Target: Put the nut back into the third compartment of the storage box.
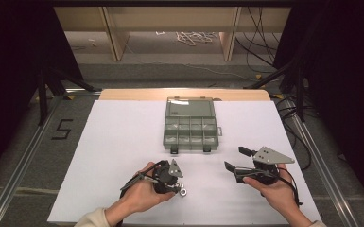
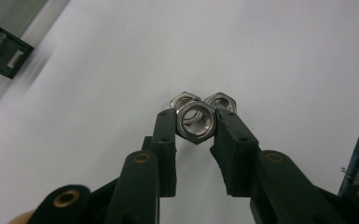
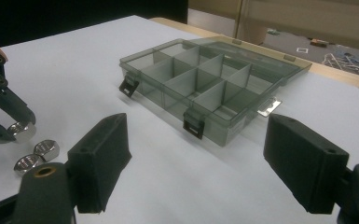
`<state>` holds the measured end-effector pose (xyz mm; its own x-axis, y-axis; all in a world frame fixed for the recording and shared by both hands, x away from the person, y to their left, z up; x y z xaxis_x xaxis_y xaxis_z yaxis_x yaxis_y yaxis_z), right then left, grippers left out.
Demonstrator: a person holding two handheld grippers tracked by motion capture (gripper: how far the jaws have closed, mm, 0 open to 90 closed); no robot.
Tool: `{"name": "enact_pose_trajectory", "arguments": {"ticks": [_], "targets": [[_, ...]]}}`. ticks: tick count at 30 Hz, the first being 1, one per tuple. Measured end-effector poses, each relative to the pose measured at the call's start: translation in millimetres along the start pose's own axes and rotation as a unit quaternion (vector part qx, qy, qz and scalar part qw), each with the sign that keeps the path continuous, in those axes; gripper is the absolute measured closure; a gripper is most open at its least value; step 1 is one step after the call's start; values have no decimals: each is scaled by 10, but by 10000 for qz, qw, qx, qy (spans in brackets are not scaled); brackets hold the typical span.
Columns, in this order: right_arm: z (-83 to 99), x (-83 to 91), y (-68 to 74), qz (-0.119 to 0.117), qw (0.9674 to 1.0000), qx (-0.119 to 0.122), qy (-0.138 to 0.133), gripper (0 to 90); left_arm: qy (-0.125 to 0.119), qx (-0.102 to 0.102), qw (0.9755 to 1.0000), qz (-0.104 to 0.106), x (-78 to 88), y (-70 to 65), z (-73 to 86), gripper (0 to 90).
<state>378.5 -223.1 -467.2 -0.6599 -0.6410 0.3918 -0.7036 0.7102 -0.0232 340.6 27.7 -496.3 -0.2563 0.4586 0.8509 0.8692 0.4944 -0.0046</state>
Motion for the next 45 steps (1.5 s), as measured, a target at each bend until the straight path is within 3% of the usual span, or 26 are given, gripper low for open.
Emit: {"name": "enact_pose_trajectory", "arguments": {"ticks": [18,26,30,39,45], "targets": [[5,-5,7,-20,10000,1,20,230,-566,97,9980,-281,65,82,-87,702],[-9,-18,-1,11,9999,-15,-117,230,-805,166,9957,-425,80,102,-131,702],[2,-7,4,-6,10000,-2,-5,230,-920,174,9944,-484,93,105,-162,701],[-12,-19,-4,18,9999,-12,-137,230,-1112,199,9916,-636,118,141,-243,702],[-5,-4,-9,21,10000,-13,-47,231,-1233,243,9896,-694,139,165,-310,702]]}}
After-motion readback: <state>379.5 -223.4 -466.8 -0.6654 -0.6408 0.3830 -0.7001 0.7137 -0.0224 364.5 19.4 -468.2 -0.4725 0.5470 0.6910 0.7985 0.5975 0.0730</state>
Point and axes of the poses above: each handheld gripper's, and its own axes: x roughly backward along the jaws, z roughly out of its underside, y roughly to its left, the point moved 6 cm from there along -x, roughly forward along the jaws, and after that the axes turned 1 degree about x, right-handed, at the moved point
